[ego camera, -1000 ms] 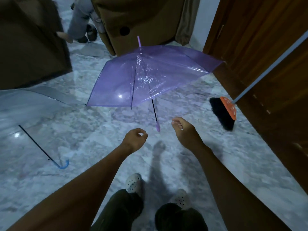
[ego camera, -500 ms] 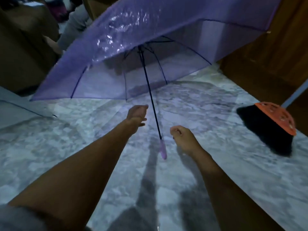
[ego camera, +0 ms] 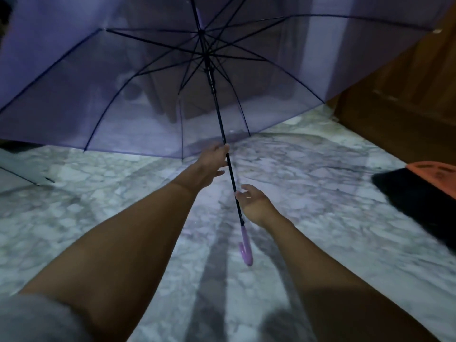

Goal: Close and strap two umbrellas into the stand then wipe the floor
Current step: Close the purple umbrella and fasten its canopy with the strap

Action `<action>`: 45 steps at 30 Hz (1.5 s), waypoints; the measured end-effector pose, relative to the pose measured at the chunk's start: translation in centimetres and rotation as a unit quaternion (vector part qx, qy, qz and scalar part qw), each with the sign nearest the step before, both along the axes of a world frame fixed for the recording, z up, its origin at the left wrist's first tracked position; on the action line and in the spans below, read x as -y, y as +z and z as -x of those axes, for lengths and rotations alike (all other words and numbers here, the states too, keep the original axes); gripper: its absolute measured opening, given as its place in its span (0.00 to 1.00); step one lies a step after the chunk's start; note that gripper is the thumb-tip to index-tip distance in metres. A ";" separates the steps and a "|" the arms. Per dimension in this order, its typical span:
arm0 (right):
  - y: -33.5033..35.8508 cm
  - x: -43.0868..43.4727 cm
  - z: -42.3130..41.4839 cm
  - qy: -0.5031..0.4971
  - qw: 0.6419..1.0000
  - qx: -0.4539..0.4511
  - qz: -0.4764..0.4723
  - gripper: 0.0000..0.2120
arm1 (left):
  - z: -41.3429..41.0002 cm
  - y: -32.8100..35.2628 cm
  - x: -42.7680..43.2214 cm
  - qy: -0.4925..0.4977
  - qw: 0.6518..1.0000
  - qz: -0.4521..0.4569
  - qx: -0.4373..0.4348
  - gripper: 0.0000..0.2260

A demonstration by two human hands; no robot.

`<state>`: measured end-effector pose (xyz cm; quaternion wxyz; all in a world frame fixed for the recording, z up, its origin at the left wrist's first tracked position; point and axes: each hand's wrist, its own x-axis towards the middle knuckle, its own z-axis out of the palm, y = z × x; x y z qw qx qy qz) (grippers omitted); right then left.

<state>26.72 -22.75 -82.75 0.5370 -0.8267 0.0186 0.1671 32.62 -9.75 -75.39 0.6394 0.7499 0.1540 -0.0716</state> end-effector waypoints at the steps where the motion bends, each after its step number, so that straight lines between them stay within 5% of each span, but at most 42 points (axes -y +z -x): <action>1: 0.0 -0.5 -0.3 -0.003 1.000 0.007 -0.011 0.22 | -0.2 0.2 0.0 -0.006 1.000 -0.003 0.007 0.20; 7: 1.7 -2.5 -0.2 -0.084 0.984 0.006 -0.154 0.06 | -0.3 1.7 0.6 0.006 0.999 -0.022 0.036 0.11; 15: 8.9 -1.1 0.8 -0.102 0.980 0.155 -0.076 0.15 | 1.3 6.6 0.5 -0.077 0.996 0.016 0.036 0.10; 19: 11.2 -0.6 2.4 -0.104 0.971 0.213 -0.013 0.21 | 1.3 8.9 0.1 -0.085 0.989 0.104 0.056 0.13; 22: 11.8 -0.9 3.8 -0.090 0.972 0.216 -0.007 0.22 | 0.5 10.6 -0.2 -0.029 0.974 0.200 0.107 0.22; 28: 12.8 -0.4 6.1 -0.079 0.973 0.216 -0.001 0.22 | -0.4 13.1 -1.8 0.048 0.952 0.260 0.157 0.24; 34: 13.7 0.6 7.3 -0.049 0.969 0.242 0.015 0.20 | -0.5 13.8 -2.7 0.103 0.937 0.287 0.170 0.16; 45: 13.8 0.9 7.2 -0.036 0.967 0.249 0.023 0.19 | 1.3 14.2 -1.9 0.059 0.929 0.343 0.128 0.12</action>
